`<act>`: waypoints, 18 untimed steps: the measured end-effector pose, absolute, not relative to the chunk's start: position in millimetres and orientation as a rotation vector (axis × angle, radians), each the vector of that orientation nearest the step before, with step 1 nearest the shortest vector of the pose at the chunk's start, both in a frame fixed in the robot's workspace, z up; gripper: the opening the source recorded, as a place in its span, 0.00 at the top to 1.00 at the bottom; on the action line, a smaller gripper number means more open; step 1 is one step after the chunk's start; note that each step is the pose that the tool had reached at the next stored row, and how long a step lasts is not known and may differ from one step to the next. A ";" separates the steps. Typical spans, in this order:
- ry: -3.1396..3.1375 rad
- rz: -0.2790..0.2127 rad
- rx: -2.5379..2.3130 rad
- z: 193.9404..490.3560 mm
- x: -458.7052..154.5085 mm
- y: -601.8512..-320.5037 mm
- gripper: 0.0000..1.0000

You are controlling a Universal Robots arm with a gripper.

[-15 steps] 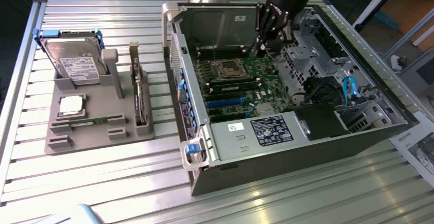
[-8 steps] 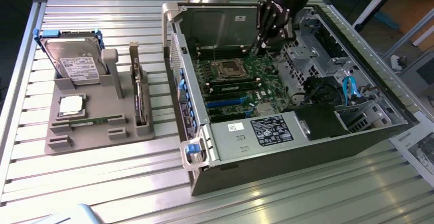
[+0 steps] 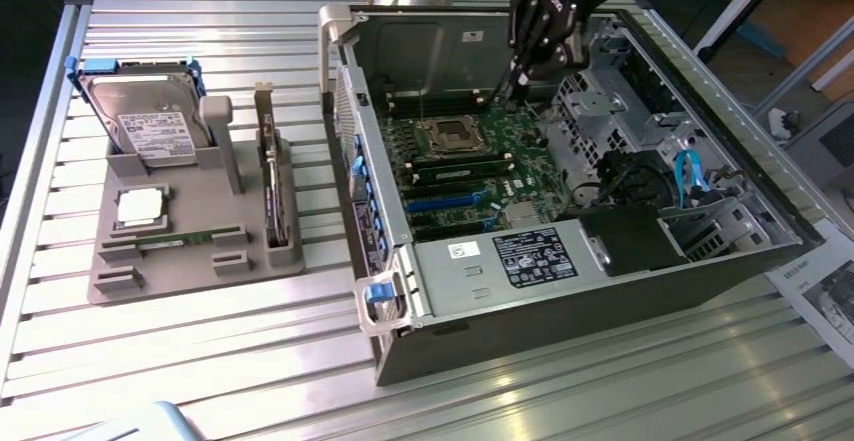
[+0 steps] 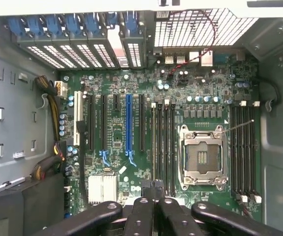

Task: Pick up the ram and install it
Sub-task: 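Press down the ram until it locks into place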

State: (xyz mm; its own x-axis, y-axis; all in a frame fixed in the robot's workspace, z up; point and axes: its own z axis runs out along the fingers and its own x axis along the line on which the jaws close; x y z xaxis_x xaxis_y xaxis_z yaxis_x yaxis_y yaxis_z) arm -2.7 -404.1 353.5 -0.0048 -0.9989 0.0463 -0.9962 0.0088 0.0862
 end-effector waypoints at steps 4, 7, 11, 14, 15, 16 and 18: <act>-2.162 -0.043 2.147 361.0 -2.7 -404.1 0.90; -2.162 -0.043 2.147 361.8 -2.7 -404.1 0.90; -2.162 -0.043 2.147 362.7 -2.7 -404.0 0.90; -2.162 -0.043 2.147 363.3 -2.7 -404.0 0.90; -2.162 -0.043 2.147 363.5 -2.7 -404.0 0.90; -2.162 -0.043 2.147 363.7 -2.7 -404.1 0.90; -2.162 -0.043 2.147 364.1 -2.7 -404.1 0.90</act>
